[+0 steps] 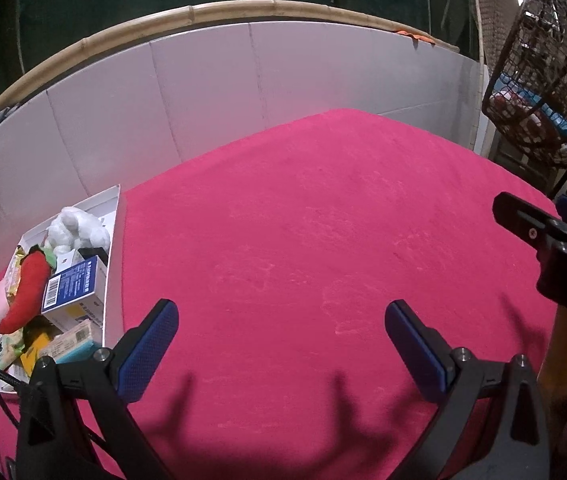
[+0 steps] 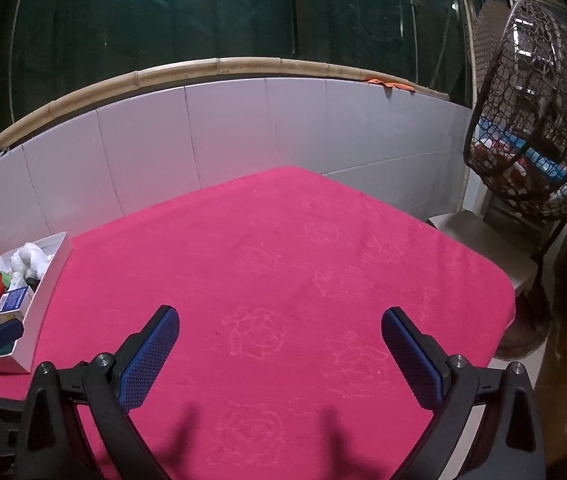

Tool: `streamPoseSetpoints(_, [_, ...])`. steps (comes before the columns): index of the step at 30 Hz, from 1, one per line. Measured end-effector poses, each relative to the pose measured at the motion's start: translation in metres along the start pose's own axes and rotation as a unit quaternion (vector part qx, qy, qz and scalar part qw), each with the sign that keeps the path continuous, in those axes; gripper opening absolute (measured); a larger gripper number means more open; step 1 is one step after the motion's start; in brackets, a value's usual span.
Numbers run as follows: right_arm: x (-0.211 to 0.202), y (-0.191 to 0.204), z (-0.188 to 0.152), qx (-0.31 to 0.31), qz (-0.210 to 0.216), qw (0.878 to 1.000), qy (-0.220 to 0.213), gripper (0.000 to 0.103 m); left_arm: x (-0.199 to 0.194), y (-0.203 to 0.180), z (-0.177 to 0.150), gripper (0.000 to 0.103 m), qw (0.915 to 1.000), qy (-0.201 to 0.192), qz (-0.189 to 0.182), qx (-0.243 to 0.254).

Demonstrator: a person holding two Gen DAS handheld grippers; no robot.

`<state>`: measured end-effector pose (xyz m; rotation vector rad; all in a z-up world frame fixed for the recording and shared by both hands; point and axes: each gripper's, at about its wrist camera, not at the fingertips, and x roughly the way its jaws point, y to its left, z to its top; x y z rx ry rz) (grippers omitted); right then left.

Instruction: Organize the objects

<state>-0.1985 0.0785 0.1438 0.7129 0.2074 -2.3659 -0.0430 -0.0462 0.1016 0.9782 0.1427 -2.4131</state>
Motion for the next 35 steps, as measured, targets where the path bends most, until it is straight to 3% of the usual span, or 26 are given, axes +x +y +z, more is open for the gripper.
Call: streamPoseSetpoints(35, [0.015, -0.011, -0.005, 0.003, 0.002, 1.0, 0.022, 0.103, 0.008, -0.017, -0.005, 0.103, 0.9995, 0.014, -0.02, 0.018])
